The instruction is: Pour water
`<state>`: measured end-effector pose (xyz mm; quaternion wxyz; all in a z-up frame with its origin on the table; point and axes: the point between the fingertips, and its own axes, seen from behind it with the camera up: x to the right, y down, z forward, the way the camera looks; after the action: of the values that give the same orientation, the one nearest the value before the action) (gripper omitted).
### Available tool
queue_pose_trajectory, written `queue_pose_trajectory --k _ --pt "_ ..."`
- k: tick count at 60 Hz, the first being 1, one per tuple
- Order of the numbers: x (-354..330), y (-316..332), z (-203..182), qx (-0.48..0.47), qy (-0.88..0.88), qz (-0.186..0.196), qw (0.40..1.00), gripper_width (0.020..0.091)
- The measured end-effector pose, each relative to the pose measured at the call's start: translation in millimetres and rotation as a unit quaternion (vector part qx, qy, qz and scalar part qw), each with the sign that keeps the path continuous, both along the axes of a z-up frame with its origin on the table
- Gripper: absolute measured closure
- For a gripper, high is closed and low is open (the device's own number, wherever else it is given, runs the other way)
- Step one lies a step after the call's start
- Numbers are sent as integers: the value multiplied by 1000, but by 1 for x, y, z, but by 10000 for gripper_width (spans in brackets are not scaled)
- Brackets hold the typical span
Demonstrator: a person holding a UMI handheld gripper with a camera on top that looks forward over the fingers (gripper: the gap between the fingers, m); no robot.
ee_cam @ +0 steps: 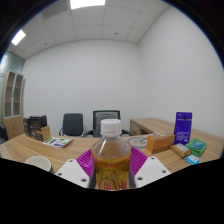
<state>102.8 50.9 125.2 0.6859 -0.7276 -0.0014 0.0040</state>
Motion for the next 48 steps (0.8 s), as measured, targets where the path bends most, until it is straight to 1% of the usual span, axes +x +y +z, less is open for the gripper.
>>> queue_pose_trajectory --k 6,8,14,18,22,25,26,29,30,33,37,48 --pt "-10 -2 -21 -27 10 3 1000 648" --pt "-5 0 -17 -8 14 3 1000 648" --pt "-5 -1 -19 -4 17 6 1000 639" --pt "-5 -1 -18 -1 20 10 1000 601" --pt "-4 -2 -17 -4 22 11 1000 524" --pt "-3 -2 -20 -14 21 12 1000 479" --pt "-2 -2 -22 -22 20 12 999 434" --pt "3 -7 -25 -42 19 4 999 261" --pt "6 -8 -24 -41 20 -1 999 246" --pt "7 -16 -16 -34 19 -1 999 266" --pt "10 -33 -8 -33 14 3 999 263" --pt "1 -108 2 -44 22 23 998 265"
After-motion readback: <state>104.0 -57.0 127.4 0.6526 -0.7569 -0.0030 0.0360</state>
